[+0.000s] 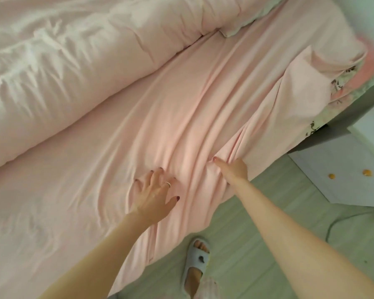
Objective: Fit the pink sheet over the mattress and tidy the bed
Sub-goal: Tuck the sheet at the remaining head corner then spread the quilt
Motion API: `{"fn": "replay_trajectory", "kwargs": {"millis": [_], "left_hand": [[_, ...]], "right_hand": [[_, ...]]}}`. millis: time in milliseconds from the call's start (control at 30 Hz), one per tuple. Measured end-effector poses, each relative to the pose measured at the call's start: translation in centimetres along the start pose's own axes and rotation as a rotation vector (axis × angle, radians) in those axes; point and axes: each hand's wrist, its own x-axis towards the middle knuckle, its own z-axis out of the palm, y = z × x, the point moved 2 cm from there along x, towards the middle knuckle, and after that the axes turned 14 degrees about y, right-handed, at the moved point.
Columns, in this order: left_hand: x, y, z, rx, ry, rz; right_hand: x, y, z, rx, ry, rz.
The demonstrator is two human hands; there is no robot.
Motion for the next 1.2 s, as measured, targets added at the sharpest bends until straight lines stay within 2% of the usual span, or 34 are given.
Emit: {"fn": "replay_trajectory", "kwargs": {"millis": [133,267,400,500,567,733,867,1067,1133,1200], "left_hand": [[1.4,3.6,-0.4,-0.048,0.082,0.025],[3.0,8.1,0.0,-0.018,-0.037,-0.019],[3.8,11.5,0.4,-0.006,-0.021,-0.016],[4.1,13.5,0.7,0.021,0.025,0.054],[4.1,14.7,1.0,-0.048,0.013,0.093],[3.6,16.9,0.7,-0.388,-0.092,0.046],[4.7,17.9,0.3,-0.571,-0.054,-0.134],[4.8,23.2,0.9,-0.777,-0.003,-0.207],[4.9,24.1,1.3,-0.770,-0.016,-0.211],[5.7,25.1,2.3,-0.652,-0.029,-0.165]], "right_hand": [[2.5,0.3,-1.2,0.293,-0.097,0.290],[3.3,1.6,-2.6,0.599,-0.246,0.499],[3.3,1.4,-4.2,0.694,-0.250,0.421],[2.6,0.9,-5.7,0.489,-0.244,0.158],[3.2,1.8,-6.7,0.388,-0.230,0.058],[4.3,5.2,-9.6,0.389,-0.119,0.217],[4.4,6.2,-11.7,0.515,-0.117,0.297],[7.1,5.7,-15.1,0.869,-0.291,0.385],[8.2,4.8,-15.8,0.864,-0.332,0.374],[10.0,4.7,-16.9,0.803,-0.316,0.348]]}}
